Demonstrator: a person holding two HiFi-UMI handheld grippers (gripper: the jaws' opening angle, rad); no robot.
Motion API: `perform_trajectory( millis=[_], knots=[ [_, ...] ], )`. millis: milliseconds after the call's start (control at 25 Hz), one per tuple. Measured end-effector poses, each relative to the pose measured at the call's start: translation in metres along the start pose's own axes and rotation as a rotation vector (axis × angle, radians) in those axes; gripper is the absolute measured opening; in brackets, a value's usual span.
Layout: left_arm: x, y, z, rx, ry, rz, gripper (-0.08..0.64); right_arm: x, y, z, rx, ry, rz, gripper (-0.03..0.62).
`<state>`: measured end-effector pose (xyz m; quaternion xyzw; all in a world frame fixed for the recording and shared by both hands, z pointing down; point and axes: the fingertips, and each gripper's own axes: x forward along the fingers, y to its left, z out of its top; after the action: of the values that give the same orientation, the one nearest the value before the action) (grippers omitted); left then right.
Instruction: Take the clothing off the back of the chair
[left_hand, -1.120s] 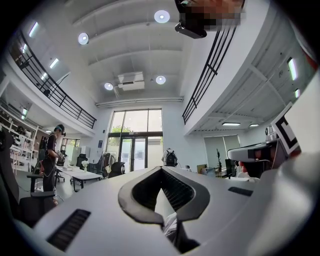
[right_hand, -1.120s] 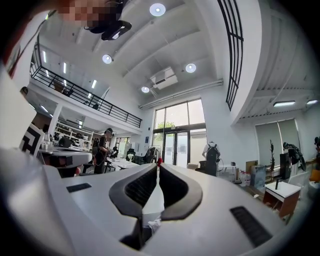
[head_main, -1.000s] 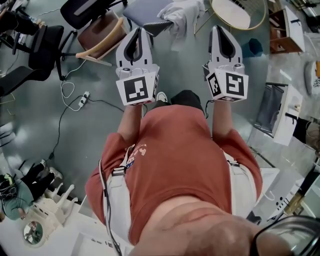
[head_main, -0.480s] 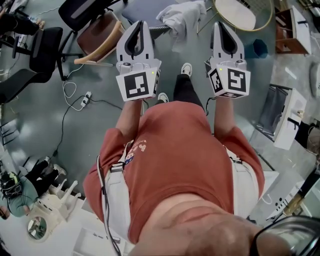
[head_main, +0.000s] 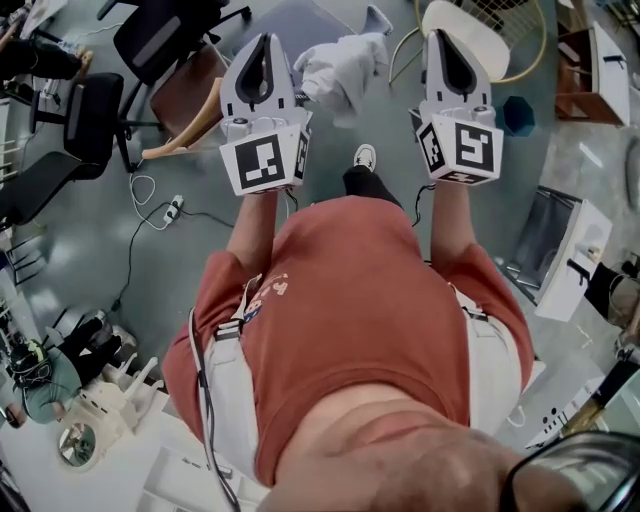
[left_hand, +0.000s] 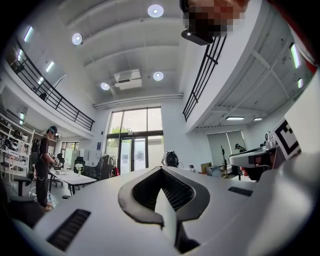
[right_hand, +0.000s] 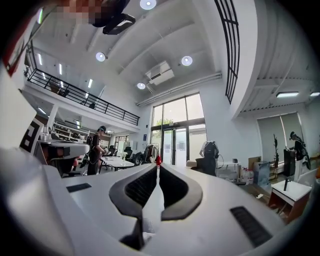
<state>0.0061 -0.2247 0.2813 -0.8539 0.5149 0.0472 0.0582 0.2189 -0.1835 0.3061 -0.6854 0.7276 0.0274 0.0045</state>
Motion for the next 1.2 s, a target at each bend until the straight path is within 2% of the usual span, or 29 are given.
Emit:
perform_trajectory(
  millis=[240,480,800,1200],
  knots=[
    [0.054,-0.025,-0.006,0.019,0.013,0.029,0.014,0.036,-0.06,-0.008,0.036,0.0,0.004,0.031],
    [0.082,-0.026,-0.013,0.034,0.023,0.065,0.014,0.067,-0.077,-0.02,0.052,0.013,0.042,0.031],
    [0.092,0.007,-0.021,0.027,0.017,0.089,0.014,0.099,-0.047,-0.024,0.036,0.023,0.083,0.031],
    [0.096,0.035,-0.03,-0.005,0.015,0.033,0.014,0.116,-0.004,-0.018,0.001,0.036,0.075,0.031]
  ],
)
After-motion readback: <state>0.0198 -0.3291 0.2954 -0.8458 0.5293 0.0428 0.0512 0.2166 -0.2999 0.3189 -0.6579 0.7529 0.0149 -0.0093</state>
